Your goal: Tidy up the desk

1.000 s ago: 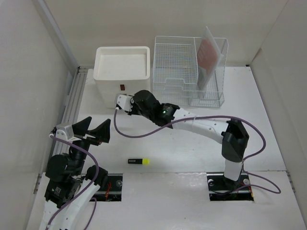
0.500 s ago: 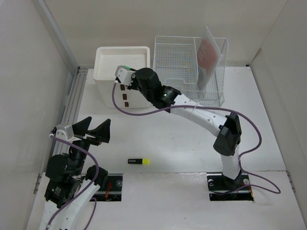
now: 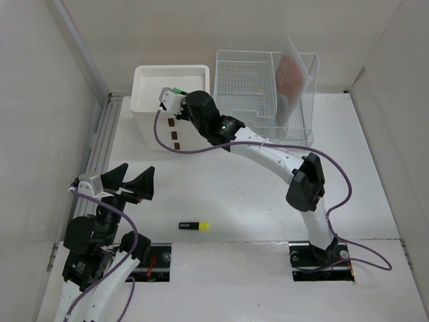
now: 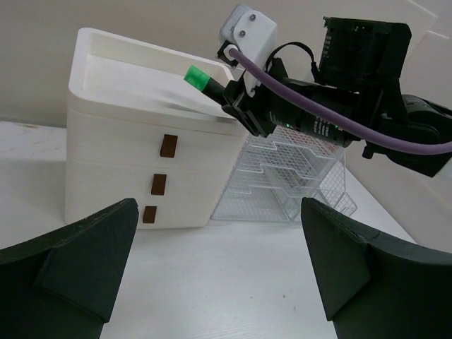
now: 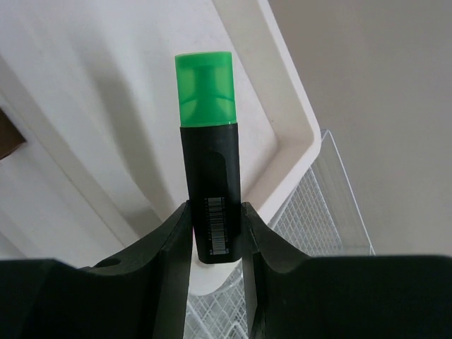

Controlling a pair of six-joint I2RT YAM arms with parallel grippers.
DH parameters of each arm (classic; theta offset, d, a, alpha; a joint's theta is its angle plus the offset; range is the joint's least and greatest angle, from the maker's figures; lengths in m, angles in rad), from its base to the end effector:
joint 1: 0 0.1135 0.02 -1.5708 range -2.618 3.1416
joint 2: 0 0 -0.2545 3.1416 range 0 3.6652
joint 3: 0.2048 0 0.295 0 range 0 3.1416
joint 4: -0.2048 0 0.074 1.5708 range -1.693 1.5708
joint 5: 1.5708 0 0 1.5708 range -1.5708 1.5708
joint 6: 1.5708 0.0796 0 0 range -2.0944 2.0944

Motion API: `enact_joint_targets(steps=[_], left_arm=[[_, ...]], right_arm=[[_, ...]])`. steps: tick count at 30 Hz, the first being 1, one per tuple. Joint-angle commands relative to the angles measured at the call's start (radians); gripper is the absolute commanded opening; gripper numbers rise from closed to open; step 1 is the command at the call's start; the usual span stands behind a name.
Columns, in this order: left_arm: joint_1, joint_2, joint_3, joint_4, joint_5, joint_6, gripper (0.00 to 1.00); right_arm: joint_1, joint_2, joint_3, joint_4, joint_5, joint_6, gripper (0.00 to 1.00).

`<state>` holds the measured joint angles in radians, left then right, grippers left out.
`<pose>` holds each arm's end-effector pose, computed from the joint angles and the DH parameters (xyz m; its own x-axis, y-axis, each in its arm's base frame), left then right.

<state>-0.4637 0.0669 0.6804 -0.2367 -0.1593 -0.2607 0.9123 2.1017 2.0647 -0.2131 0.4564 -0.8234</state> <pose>0.1037 -0.0377 0.4020 0.2382 -0.4036 -0.8834 0.3840 0.8746 -0.2961 0.3831 0.4378 0.3462 0.2261 -0.7837 -0.5786 -0.4160 0.4594 -0.7848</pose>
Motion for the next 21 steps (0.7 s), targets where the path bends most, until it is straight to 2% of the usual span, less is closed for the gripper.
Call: enact_joint_targets(steps=[1, 2, 3, 4, 6, 11, 15, 19, 21], left_arm=[[-0.004, -0.016, -0.001, 0.036, -0.005, -0.003, 1.0], [-0.004, -0.016, -0.001, 0.036, -0.005, -0.003, 1.0], [-0.004, -0.016, -0.001, 0.036, -0.005, -0.003, 1.0], [-0.004, -0.016, -0.001, 0.036, -0.005, -0.003, 1.0], [-0.004, -0.016, -0.001, 0.036, -0.005, -0.003, 1.0], [-0.004, -0.016, -0.001, 0.036, -0.005, -0.003, 1.0], [-0.004, -0.016, -0.001, 0.036, -0.005, -0.003, 1.0], [-0.004, -0.007, -0.001, 0.036, -0.005, -0.003, 1.0], [-0.004, -0.007, -0.001, 0.036, -0.005, -0.003, 1.0]], right_arm=[[-0.021, 0.007, 0.069, 0.04, 0.022, 0.0, 0.23], [-0.021, 0.007, 0.069, 0.04, 0.022, 0.0, 0.29], [-0.021, 0.007, 0.069, 0.049, 0.022, 0.0, 0.41], [-0.021, 0.007, 0.069, 0.049, 0.022, 0.0, 0.49], [-0.021, 0.007, 0.069, 0.049, 0.031, 0.0, 0.59], [-0.021, -0.015, 0.069, 0.049, 0.031, 0.012, 0.63], [-0.021, -0.098, 0.012, 0.049, -0.034, 0.09, 0.63], [-0.01, -0.3, -0.132, 0.049, -0.198, 0.174, 0.63], [-0.01, -0.376, -0.213, 0.049, -0.355, 0.207, 0.61]])
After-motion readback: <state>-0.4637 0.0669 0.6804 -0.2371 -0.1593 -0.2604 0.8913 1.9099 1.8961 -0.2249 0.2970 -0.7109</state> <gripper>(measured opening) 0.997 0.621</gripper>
